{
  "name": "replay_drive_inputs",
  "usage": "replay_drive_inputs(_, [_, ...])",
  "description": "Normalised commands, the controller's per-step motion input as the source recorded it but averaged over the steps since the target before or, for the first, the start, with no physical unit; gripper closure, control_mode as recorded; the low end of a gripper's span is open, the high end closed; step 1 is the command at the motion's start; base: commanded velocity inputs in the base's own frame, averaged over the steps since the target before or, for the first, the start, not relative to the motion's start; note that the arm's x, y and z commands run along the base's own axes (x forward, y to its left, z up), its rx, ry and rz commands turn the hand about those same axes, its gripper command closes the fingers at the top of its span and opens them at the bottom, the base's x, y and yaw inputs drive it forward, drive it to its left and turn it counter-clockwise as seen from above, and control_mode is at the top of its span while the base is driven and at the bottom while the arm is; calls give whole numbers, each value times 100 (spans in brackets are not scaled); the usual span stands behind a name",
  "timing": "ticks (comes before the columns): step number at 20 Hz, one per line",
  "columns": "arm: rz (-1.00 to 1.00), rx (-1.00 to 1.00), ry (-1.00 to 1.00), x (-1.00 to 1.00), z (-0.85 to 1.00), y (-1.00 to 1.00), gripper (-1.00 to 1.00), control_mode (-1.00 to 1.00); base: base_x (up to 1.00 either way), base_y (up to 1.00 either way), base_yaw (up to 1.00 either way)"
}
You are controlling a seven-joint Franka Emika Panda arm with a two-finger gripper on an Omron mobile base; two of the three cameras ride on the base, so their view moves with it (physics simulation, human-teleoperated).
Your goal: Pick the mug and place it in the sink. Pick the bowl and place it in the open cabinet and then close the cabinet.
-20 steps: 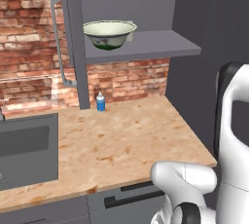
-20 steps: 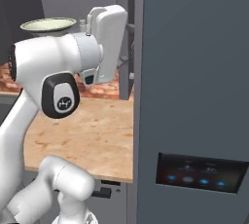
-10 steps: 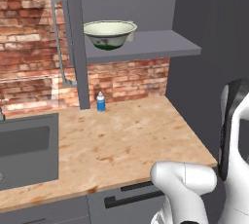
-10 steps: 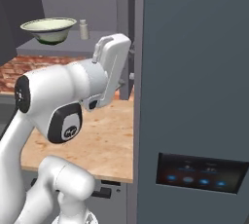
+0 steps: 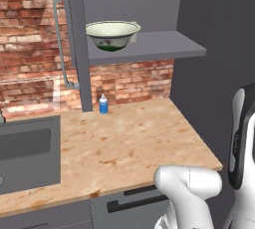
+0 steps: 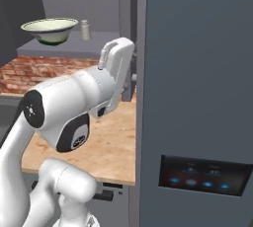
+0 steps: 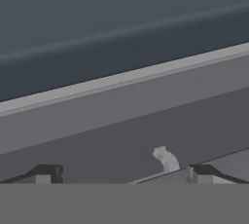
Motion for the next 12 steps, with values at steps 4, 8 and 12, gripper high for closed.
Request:
replay_drive_inputs(4, [2, 0, 0, 18, -55, -2, -100, -100, 0, 0, 0])
replay_drive_inputs(8, [0, 0, 0, 22, -55, 3, -100, -100, 0, 0, 0])
replay_drive_inputs(12, [0, 0, 1, 39, -26, 0, -100, -100, 0, 0, 0])
